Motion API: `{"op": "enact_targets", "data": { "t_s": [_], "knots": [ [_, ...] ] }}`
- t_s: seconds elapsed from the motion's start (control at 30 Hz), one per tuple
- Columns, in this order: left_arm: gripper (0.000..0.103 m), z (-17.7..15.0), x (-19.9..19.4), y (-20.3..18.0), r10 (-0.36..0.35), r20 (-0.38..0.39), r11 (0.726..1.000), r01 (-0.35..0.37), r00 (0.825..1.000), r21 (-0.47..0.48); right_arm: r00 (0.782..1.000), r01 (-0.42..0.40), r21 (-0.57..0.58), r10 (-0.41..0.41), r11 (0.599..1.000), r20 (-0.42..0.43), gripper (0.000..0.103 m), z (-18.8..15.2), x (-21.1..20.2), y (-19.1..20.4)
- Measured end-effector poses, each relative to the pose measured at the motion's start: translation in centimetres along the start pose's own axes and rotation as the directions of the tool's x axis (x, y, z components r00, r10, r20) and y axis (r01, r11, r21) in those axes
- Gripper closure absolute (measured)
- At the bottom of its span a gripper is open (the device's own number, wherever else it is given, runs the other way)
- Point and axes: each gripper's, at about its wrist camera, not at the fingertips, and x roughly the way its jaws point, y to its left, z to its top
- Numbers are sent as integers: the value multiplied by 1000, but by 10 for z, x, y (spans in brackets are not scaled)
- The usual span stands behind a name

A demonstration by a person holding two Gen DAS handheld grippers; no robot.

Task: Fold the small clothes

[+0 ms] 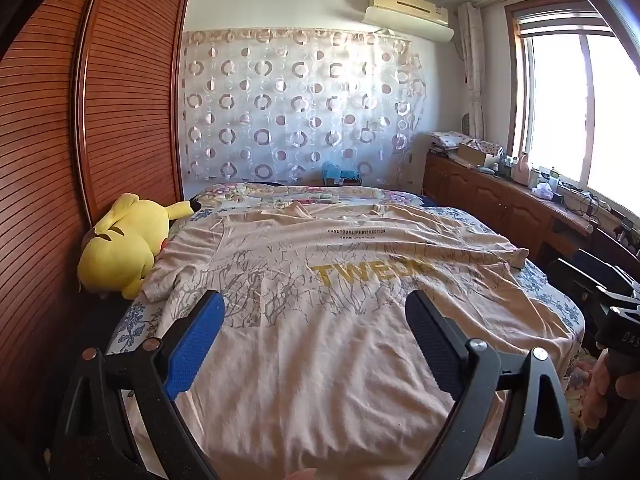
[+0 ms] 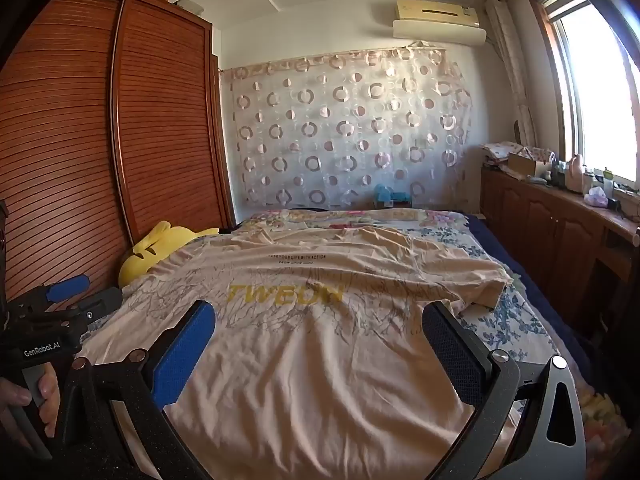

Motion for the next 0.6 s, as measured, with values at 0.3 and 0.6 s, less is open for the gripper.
{"op": "enact_targets", "data": {
  "t_s": [0.3, 0.6],
  "knots": [
    [11, 0, 0, 0, 0, -1, 1000, 0, 1000, -2, 1000, -1, 1, 1, 1000, 1, 0, 0, 0, 0],
    [11, 0, 0, 0, 1, 0, 1000, -1, 1000, 0, 1000, 0, 1, 0, 1000, 1, 0, -1, 0, 0]
  ]
}}
